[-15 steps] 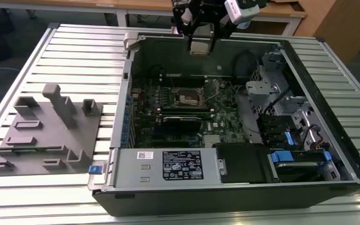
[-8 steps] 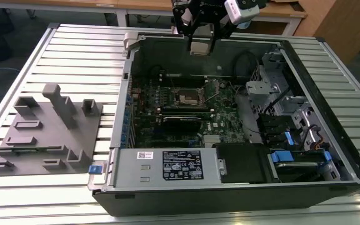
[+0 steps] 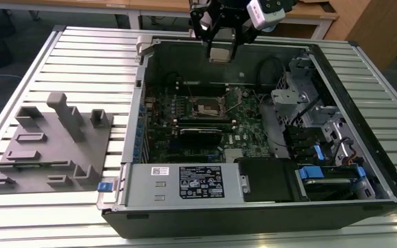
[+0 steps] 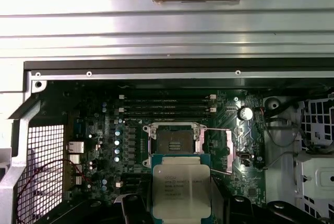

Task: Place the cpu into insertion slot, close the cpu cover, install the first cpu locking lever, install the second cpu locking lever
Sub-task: 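Place the cpu into insertion slot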

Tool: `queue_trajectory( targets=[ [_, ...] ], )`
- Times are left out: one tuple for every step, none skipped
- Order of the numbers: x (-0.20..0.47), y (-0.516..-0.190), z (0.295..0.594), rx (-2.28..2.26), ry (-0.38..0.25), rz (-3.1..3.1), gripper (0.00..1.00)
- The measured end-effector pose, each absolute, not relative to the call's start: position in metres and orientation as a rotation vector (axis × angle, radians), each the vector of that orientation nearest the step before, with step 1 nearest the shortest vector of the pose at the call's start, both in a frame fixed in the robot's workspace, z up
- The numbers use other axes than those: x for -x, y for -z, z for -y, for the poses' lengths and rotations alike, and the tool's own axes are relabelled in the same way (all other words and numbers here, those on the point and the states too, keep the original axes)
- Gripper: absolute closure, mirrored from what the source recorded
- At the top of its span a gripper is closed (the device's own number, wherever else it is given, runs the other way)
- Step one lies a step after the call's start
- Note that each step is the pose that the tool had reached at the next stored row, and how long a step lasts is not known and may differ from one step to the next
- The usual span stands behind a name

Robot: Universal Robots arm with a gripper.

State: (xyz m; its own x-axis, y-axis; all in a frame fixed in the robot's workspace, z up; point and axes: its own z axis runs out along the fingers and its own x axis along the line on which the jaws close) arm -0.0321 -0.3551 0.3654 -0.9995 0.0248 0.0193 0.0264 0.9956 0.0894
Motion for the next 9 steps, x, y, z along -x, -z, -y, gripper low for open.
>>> queue_trajectory(
  targets=[
    [0.0321,-0.3652,0.3551,0.040,0.140,3.120,0.46],
    [0.0321,-0.3649,0.3551,0.040,0.140,3.120,0.46],
    [0.0322,-0.3648,0.3552,0.040,0.140,3.120,0.46],
    [0.0321,-0.3645,0.3551,0.040,0.140,3.120,0.46],
    [0.0321,-0.3642,0.3551,0.040,0.140,3.120,0.46],
    [0.0321,-0.3640,0.3551,0.040,0.140,3.120,0.46],
    [0.0321,-0.3637,0.3551,0.040,0.140,3.120,0.46],
    [0.0321,-0.3634,0.3551,0.040,0.140,3.120,0.46],
    [0.0321,-0.3629,0.3551,0.040,0.140,3.120,0.46]
  ],
)
